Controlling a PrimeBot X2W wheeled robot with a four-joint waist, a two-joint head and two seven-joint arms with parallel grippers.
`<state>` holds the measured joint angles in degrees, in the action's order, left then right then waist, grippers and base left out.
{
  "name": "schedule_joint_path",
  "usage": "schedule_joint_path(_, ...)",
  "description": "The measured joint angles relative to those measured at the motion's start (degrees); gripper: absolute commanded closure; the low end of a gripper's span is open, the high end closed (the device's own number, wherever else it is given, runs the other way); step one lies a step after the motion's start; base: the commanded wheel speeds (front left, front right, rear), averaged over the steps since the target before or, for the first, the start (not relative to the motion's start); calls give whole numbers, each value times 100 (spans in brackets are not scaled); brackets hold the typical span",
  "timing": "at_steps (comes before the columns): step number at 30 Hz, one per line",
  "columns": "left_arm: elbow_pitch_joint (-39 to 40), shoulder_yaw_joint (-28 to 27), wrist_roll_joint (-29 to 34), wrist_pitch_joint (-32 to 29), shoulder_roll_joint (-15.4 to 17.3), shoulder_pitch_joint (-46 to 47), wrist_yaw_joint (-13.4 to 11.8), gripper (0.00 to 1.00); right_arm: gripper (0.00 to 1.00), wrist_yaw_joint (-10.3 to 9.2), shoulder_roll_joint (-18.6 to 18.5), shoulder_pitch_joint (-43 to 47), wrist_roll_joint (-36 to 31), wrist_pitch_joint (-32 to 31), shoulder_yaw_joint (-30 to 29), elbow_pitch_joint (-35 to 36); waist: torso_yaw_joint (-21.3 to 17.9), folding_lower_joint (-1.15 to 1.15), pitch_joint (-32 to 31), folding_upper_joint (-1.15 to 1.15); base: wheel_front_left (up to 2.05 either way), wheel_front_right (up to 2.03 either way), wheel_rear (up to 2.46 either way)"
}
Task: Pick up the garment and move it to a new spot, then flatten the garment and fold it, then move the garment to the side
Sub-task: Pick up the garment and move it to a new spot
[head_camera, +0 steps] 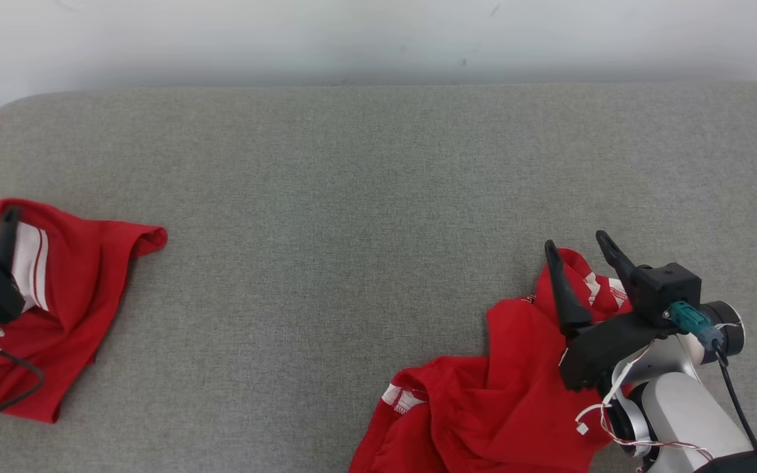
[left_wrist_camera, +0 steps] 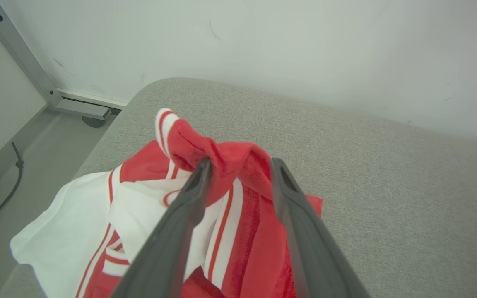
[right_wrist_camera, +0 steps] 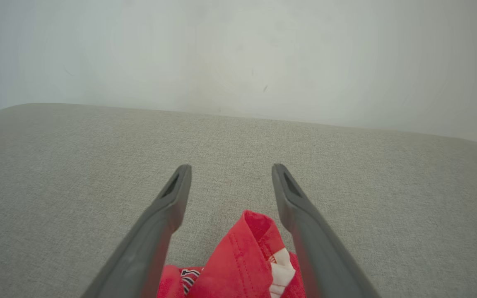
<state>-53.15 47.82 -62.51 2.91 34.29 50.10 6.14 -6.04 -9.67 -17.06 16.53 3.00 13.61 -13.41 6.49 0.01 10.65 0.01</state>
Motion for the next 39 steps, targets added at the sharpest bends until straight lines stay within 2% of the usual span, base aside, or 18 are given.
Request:
schedule_joint_path(15, 88, 331, 723, 589, -29, 558, 44, 0, 0, -1, 2, 20, 59, 88, -124, -304, 159, -1, -348, -1, 0, 0, 0)
schedule_joint_path(21, 630, 196, 637, 964, -141, 482, 44, 0, 0, 0, -24, 131, 114, 138, -199, -331, 236, -1, -550, -1, 0, 0, 0)
schedule_joint_path(27, 1178, 120, 433, 1082, -442, -231, -16, 0, 0, 18, -120, 431, 226, 186, -302, -469, 277, -1, -805, -1, 0, 0, 0)
schedule_joint_path(33, 1830, 121, 405, 1126, -449, -958, -171, 0, 0, 49, -153, 657, 286, 203, -322, -442, 304, -2, -1068, -2, 0, 0, 0)
schedule_joint_path(39, 2633, 158, 411, 1136, -445, -1700, -436, 0, 0, 49, -163, 836, 312, 193, -326, -333, 252, -2, -1194, -2, 0, 0, 0)
